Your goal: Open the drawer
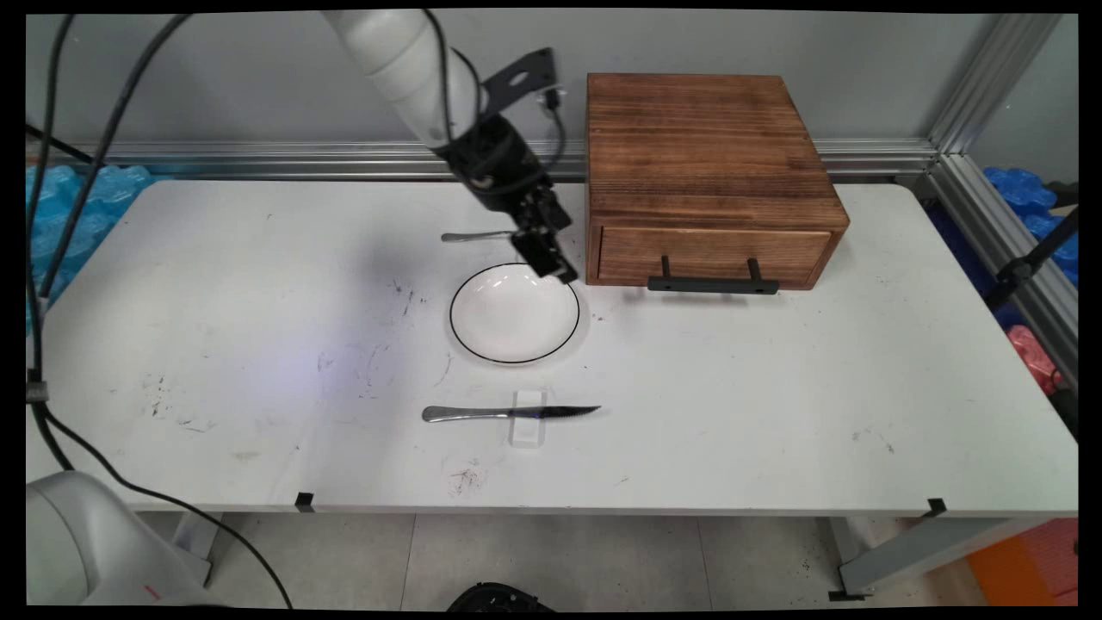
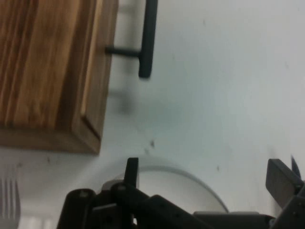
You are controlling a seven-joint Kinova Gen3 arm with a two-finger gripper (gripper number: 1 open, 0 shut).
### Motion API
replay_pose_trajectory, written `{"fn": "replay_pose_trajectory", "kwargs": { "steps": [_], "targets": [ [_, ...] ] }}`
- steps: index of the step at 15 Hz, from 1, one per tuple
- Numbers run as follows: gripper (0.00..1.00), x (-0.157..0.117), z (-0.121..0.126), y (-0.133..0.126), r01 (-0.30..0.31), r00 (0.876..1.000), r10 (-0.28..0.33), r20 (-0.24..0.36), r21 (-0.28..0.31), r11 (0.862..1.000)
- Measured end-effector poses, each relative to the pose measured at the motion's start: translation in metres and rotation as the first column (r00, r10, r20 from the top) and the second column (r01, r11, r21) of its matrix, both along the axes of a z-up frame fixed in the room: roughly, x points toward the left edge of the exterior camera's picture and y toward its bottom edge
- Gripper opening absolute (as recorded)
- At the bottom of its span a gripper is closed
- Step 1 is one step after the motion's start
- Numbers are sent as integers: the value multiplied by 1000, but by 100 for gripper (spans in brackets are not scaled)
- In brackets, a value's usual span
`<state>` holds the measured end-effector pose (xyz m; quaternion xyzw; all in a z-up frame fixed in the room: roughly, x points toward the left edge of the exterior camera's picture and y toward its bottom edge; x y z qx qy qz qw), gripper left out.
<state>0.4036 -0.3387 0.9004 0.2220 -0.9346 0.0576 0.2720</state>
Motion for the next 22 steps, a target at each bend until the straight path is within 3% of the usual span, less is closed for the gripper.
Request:
{"fn": "replay_pose_trajectory", "kwargs": {
  "steps": [13, 22],
  "targets": [
    [100, -145, -30, -17, -19, 993, 34, 109, -134, 991],
    [100, -200, -71, -44, 24, 978, 8, 207, -149, 989]
  ]
}}
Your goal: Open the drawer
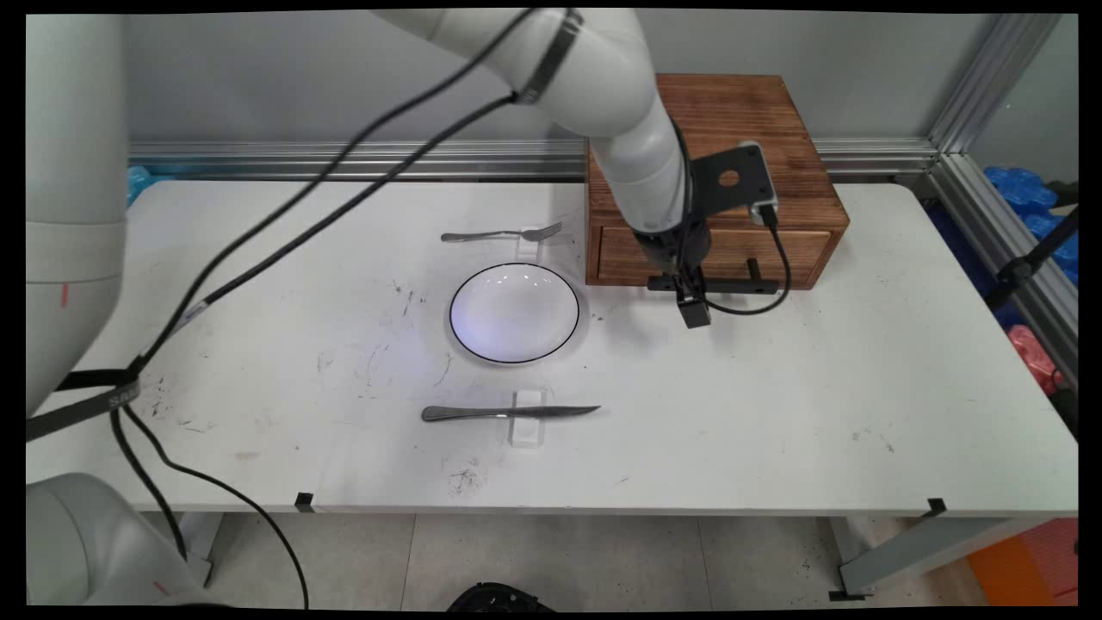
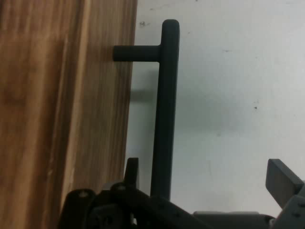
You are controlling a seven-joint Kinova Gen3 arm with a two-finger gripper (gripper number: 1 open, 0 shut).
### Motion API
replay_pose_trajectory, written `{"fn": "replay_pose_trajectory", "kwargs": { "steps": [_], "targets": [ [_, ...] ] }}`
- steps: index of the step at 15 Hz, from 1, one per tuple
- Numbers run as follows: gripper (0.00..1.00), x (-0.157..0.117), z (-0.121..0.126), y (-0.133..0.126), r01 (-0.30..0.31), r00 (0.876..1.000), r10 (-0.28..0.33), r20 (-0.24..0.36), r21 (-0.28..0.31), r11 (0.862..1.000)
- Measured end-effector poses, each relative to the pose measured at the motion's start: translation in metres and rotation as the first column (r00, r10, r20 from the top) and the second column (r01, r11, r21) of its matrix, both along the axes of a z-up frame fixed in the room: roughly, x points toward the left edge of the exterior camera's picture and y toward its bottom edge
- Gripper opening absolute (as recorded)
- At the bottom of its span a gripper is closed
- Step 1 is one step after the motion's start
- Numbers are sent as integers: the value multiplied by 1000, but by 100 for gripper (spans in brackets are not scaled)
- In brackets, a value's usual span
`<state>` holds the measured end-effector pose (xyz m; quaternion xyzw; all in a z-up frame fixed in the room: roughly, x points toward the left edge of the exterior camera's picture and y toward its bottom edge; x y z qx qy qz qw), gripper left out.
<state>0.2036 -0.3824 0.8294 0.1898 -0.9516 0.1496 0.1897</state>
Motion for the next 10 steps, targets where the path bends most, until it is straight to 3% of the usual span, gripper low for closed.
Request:
{"fn": "replay_pose_trajectory", "kwargs": {
  "steps": [10],
  "targets": [
    [100, -34, -36, -23, 24, 998, -25, 49, 33, 999]
  ]
}}
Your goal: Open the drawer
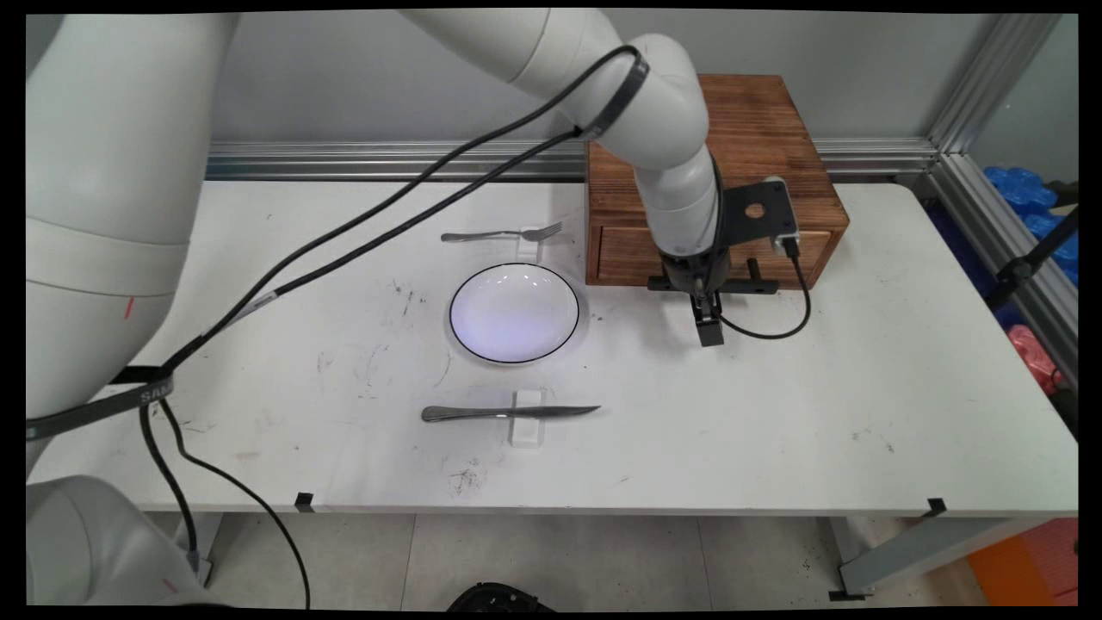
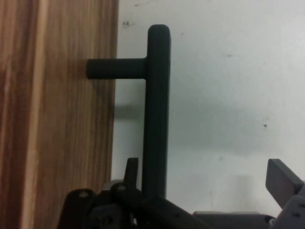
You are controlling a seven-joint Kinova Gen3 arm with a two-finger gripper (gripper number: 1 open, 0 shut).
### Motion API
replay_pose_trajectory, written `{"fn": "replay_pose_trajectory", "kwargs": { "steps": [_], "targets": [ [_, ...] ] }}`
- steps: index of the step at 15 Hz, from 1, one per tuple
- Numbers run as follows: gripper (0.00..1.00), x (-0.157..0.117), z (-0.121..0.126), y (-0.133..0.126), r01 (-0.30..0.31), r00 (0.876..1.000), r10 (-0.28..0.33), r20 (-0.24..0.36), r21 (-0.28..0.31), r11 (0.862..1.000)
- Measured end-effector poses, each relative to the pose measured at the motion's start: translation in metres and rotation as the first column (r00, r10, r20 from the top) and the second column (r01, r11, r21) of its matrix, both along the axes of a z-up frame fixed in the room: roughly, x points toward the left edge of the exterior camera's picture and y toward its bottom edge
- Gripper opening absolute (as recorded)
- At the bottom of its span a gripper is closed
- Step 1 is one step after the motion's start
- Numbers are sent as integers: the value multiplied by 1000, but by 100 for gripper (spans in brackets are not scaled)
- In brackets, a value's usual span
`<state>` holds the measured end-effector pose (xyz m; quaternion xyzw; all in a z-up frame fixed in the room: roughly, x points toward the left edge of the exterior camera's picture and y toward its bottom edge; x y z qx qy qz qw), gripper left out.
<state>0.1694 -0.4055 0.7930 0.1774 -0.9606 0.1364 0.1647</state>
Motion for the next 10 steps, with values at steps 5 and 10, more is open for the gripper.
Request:
{"fn": "replay_pose_trajectory", "kwargs": {
  "steps": [5, 10],
  "targets": [
    [100, -9, -7, 5, 10, 1000, -10, 9, 28, 1000],
    [100, -20, -10, 26, 15, 1000, -16, 7, 71, 997]
  ]
}}
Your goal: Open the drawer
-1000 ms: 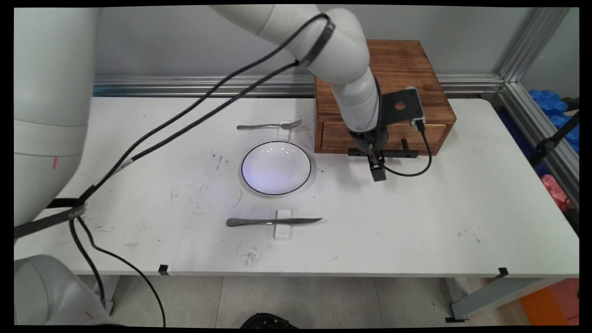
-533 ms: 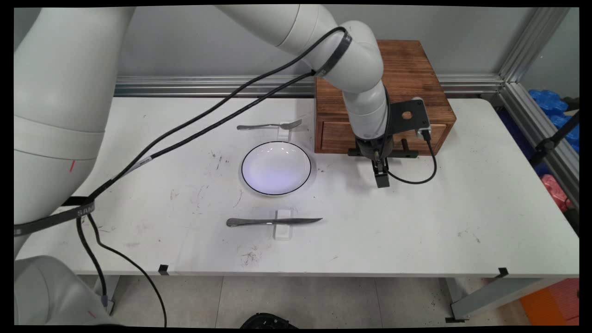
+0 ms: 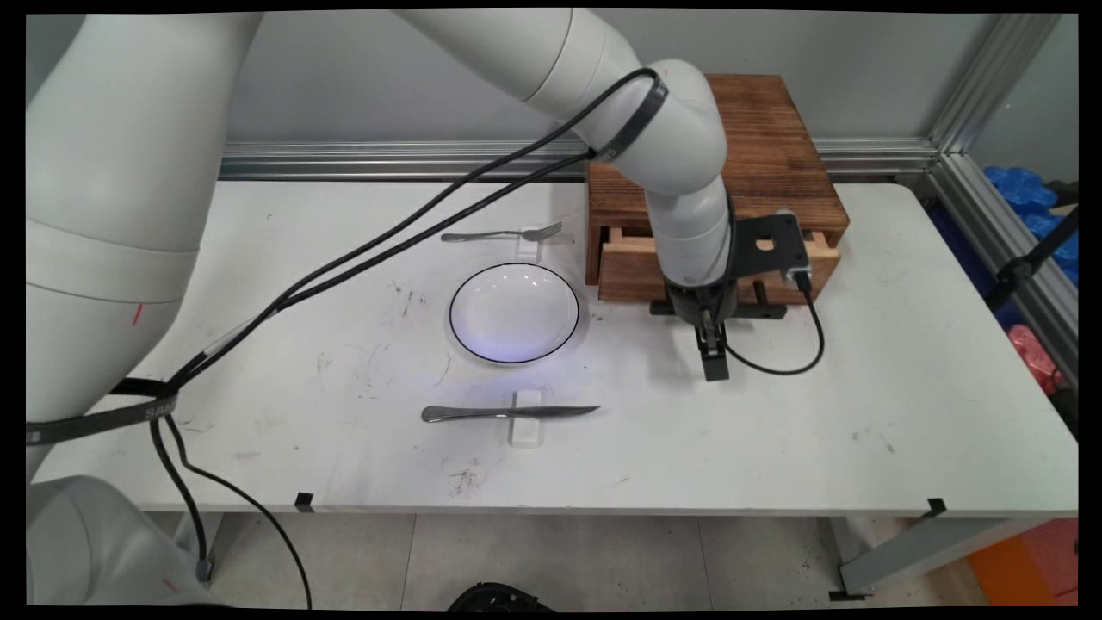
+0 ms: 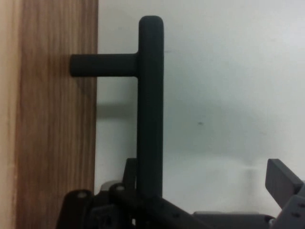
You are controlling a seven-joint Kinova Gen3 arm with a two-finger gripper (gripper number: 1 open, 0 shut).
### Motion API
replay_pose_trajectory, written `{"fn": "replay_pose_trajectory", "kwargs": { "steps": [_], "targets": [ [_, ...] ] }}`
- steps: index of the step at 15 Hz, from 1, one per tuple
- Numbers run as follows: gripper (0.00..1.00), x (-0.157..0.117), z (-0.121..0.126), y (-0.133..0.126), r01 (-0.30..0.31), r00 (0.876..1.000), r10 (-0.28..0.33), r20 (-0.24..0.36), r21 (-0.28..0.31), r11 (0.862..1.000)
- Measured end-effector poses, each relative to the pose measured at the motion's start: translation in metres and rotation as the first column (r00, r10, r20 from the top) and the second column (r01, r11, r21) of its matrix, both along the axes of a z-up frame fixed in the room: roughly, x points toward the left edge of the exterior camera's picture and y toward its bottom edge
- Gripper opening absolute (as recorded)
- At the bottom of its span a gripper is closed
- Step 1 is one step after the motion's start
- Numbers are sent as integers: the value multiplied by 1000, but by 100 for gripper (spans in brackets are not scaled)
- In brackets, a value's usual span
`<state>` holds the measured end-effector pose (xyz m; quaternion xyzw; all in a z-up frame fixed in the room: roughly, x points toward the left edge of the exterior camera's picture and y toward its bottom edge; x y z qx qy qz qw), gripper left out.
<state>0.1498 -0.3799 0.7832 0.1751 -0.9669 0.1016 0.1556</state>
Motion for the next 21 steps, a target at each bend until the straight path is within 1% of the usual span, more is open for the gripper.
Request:
{"fn": "replay_pose_trajectory", "kwargs": {
  "steps": [5, 12, 17, 21],
  "targets": [
    [100, -12, 1, 30, 14, 1000, -14, -8, 53, 999],
    [100, -19, 3, 66, 30, 999, -29, -15, 104, 994],
    [100, -26, 4, 100, 37, 999, -33, -30, 136, 990],
    [100, -31, 4, 119, 42, 998, -36, -42, 149, 988]
  ]
}}
